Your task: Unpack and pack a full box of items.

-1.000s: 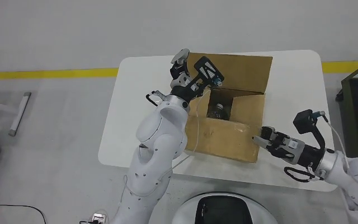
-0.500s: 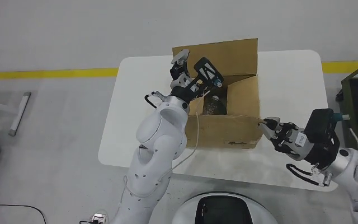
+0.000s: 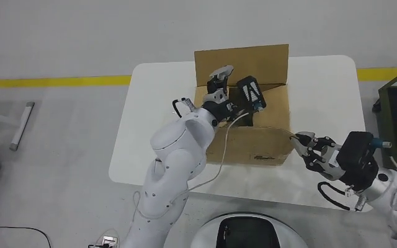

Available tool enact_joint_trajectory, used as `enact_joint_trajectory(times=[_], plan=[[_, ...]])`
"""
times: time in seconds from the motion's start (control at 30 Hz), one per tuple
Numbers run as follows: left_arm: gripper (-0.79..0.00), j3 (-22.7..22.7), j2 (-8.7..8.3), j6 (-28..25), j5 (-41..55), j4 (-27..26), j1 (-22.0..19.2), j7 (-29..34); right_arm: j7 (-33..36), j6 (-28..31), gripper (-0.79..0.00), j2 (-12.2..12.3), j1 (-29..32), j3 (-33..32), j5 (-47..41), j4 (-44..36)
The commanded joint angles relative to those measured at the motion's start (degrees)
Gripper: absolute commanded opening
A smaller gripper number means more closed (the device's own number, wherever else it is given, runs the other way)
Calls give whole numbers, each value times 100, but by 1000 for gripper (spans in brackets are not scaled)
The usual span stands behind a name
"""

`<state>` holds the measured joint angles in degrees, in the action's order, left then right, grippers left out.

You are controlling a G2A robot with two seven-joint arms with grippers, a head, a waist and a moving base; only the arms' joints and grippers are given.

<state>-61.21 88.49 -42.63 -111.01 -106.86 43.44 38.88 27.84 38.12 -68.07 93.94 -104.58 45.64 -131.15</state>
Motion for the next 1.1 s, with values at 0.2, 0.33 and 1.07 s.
enact_joint_trajectory(times=[0.2,0.33,1.07], plan=[[0,9,-24,-733,570,-128,63,352,-159,-118,-785,34,61,-49,-117,47],[0,56,-32,-965,809,-164,64,473,-258,-337,-548,42,70,-58,-234,88],[0,194,-179,-1299,1884,-612,46,979,1569,-1886,-785,154,-353,316,-2712,392]])
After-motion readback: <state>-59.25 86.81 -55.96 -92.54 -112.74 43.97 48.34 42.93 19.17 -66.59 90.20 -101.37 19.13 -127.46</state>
